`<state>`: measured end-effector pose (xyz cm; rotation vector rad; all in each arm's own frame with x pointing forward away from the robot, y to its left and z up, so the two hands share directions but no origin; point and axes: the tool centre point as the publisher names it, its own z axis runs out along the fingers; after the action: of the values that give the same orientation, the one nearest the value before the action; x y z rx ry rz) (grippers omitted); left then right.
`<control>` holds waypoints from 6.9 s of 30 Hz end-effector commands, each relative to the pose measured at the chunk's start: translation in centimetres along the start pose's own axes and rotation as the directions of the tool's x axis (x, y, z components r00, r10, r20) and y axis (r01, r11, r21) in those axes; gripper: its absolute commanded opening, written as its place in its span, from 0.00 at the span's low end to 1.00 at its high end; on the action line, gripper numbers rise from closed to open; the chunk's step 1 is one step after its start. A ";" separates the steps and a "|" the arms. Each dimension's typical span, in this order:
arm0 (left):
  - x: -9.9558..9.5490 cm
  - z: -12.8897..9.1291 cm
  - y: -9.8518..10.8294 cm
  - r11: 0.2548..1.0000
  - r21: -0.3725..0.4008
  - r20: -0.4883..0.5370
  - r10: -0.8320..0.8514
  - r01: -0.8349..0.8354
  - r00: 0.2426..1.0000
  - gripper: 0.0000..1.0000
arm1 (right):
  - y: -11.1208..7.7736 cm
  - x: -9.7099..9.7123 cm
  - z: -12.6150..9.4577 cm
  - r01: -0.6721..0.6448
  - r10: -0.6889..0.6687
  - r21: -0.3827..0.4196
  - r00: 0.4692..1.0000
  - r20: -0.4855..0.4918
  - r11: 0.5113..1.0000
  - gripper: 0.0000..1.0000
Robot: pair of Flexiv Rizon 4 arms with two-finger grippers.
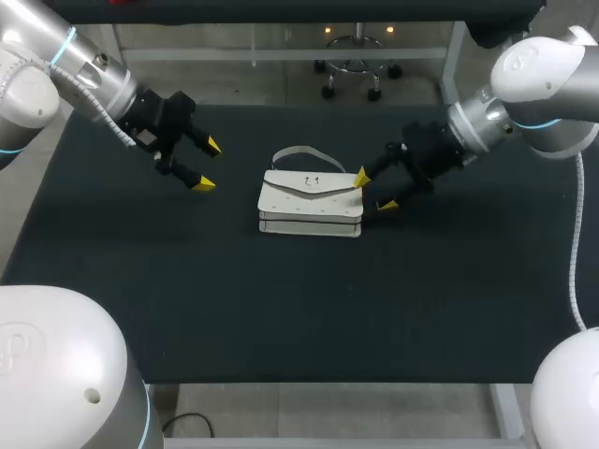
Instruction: Pick up the bag, open it, inspect its contents, close it, and place it on the opposite side
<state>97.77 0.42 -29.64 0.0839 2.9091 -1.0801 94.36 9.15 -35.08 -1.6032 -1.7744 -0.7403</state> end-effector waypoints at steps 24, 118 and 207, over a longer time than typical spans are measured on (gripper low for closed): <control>0.0 0.1 0.0 1.000 0.002 0.002 0.001 -0.001 1.000 1.00 | 0.1 3.9 -5.0 0.519 -0.446 0.103 0.596 0.668 0.849 1.00; -3.7 2.0 -5.8 0.878 0.027 0.079 0.474 -0.477 0.877 1.00 | -2.6 2.5 3.9 0.774 -0.722 0.624 -0.373 0.583 0.103 0.73; -1.4 9.6 -7.4 0.730 -0.024 0.032 0.683 -0.683 0.730 0.68 | -0.4 0.8 4.3 0.753 -0.731 0.648 -0.377 0.569 0.117 0.00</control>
<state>98.10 -10.89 -31.34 1.0280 2.4556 -0.8864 93.54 12.96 -37.02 -0.1485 -3.8482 -0.2802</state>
